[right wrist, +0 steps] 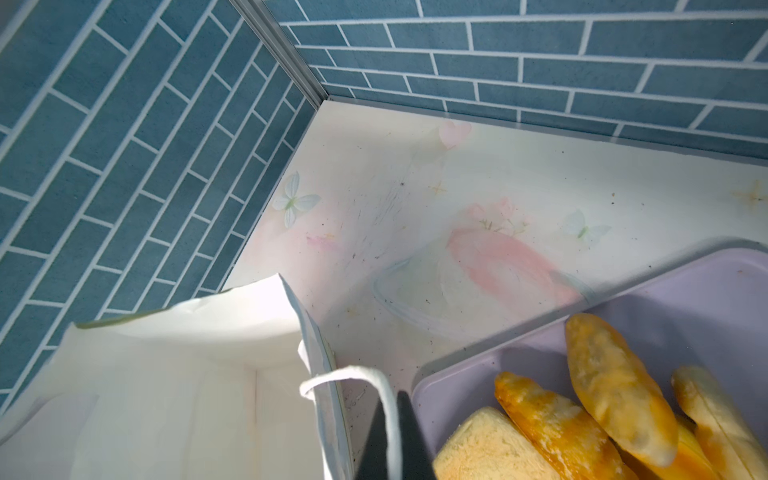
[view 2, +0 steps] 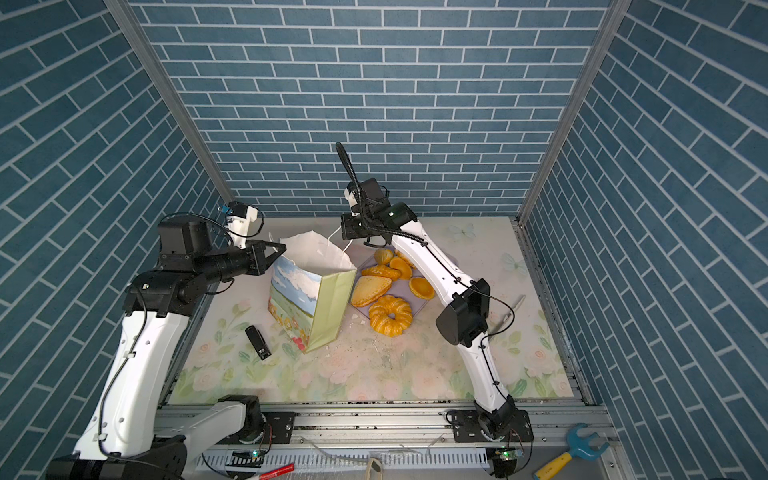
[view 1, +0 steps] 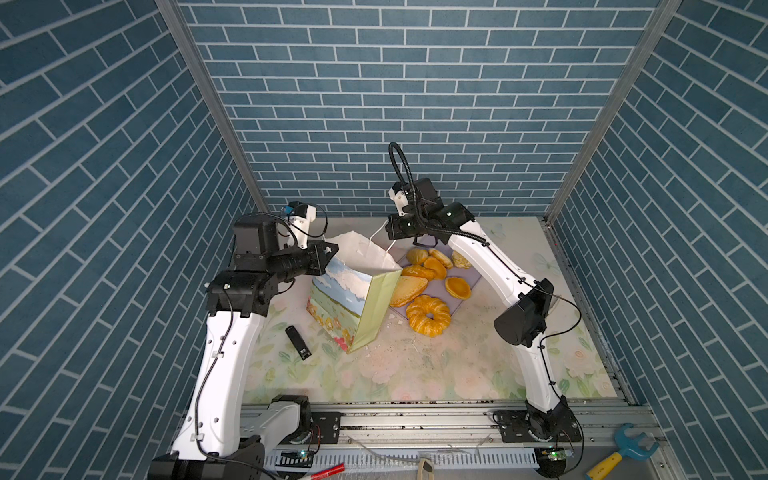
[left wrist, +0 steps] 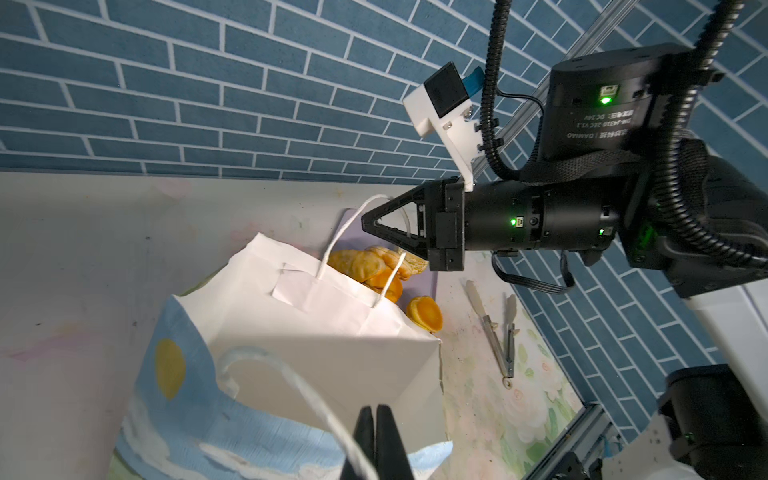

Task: Place the fake bread into the paper bag

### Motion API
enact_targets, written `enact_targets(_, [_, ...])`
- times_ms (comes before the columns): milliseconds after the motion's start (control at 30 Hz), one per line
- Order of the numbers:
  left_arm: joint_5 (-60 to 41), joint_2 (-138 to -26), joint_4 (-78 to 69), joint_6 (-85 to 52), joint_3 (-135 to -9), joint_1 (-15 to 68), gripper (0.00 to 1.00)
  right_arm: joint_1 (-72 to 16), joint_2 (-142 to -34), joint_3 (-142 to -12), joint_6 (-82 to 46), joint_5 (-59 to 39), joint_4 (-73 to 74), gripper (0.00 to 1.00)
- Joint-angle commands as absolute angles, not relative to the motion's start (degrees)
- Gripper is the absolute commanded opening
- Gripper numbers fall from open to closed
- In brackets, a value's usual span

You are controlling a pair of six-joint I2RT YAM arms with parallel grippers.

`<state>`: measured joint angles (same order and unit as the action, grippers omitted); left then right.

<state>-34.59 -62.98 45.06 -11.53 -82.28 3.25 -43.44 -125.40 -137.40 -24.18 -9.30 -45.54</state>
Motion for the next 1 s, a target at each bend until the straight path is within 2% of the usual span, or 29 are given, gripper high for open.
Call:
enact_targets(0, [-30.3,-63.45,48.22,-7.14,-85.13,2.44,0.0,-43.61,-119.97,-133.7,-24.82,-10.35,-42.18,0.0])
enact_targets(367, [-29.52,-64.6,44.35,-7.69,-82.1,-1.69,0.0,-45.33,-111.23,-119.84,-26.99,-10.66,-31.2,0.0])
enact_targets(500, [-28.87,-64.4,44.29,-7.47,-81.58,-1.71,0.12,-45.64,-109.7,-116.44,-27.14,-11.2,-28.17,0.0])
enact_targets(567, [-27.64,-64.16,44.7,-7.46,-80.66,-1.76,0.23,-45.7,-109.99,-115.85,-27.74,-12.09,-27.89,0.0])
enact_targets(633, [-26.43,-63.6,45.09,-7.71,-79.35,-1.76,0.26,-46.16,-110.38,-115.71,-28.46,-12.45,-27.77,0.0])
enact_targets(733, [-24.35,-62.8,46.27,-8.56,-77.64,-1.76,0.39,-47.05,-110.74,-115.59,-29.3,-11.27,-27.62,0.0])
enact_targets(967, [-15.9,-61.31,52.36,-10.17,-78.23,-1.78,0.6,-48.36,-110.74,-114.99,-33.04,-8.69,-25.86,0.0])
